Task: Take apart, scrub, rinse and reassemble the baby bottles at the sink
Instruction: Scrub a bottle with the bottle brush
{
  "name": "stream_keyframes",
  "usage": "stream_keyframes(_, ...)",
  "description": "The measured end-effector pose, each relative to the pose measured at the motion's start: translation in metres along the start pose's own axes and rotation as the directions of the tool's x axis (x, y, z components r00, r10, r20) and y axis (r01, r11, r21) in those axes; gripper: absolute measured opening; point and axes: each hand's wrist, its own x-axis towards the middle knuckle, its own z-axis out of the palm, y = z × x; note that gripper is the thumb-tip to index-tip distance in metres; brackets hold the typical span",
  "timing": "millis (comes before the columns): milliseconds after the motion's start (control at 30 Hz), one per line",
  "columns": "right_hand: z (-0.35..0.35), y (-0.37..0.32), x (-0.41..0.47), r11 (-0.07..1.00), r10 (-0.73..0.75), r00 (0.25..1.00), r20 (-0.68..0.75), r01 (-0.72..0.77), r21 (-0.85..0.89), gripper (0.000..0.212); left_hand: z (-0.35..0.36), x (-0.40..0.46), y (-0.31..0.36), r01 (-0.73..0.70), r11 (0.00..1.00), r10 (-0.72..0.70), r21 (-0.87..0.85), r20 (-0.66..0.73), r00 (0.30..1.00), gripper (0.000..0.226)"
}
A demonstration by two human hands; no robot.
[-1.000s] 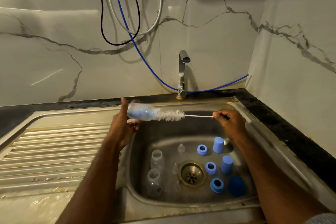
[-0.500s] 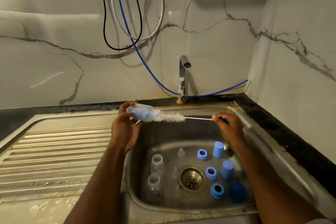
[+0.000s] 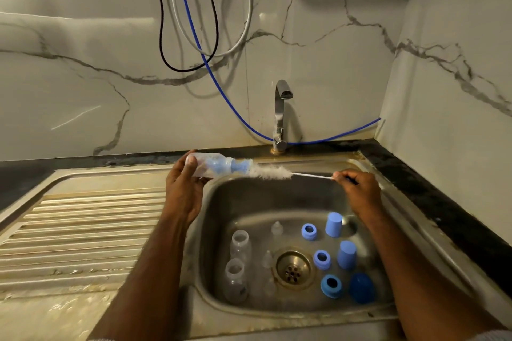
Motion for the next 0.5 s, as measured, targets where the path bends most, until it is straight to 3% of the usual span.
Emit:
stream_keyframes(67,0.005,-0.005,-0.003,0.999,-0.030,0.999,0.033,0.030,-0.009,0.014,0.007,-0.001,-0.004,-0.010,1.000,0.009,0.029,0.046,0.999,0.043)
stream_keyframes(200,0.002,-0.003,0.001,1.000,0.007,1.000,-0.010,-0.007,0.011,0.016,-0.002,0.004,0.001,-0.003,0.999,0.002,-0.035,-0.037,0.999,0.038)
stream_keyframes(300,0.012,-0.002,-0.001,1.000,0.008,0.999,0.038,-0.009,0.013,0.013,-0.001,0.002,-0.003,-0.024,0.999,0.022,0.045,0.040,0.999,0.043)
stream_keyframes(433,0.006,0.002,0.002,1.000,0.027,0.999,0.021,-0.027,-0.001,0.017,0.009,0.002,-0.011,-0.013,0.997,0.011,0.082,0.028,1.000,0.026)
stream_keyframes(500,0.001,0.004,-0.001,0.998,0.016,0.997,0.072,-0.011,-0.065,0.024,0.009,0.005,-0.012,-0.027,0.995,0.026,0.094,0.017,1.000,0.038)
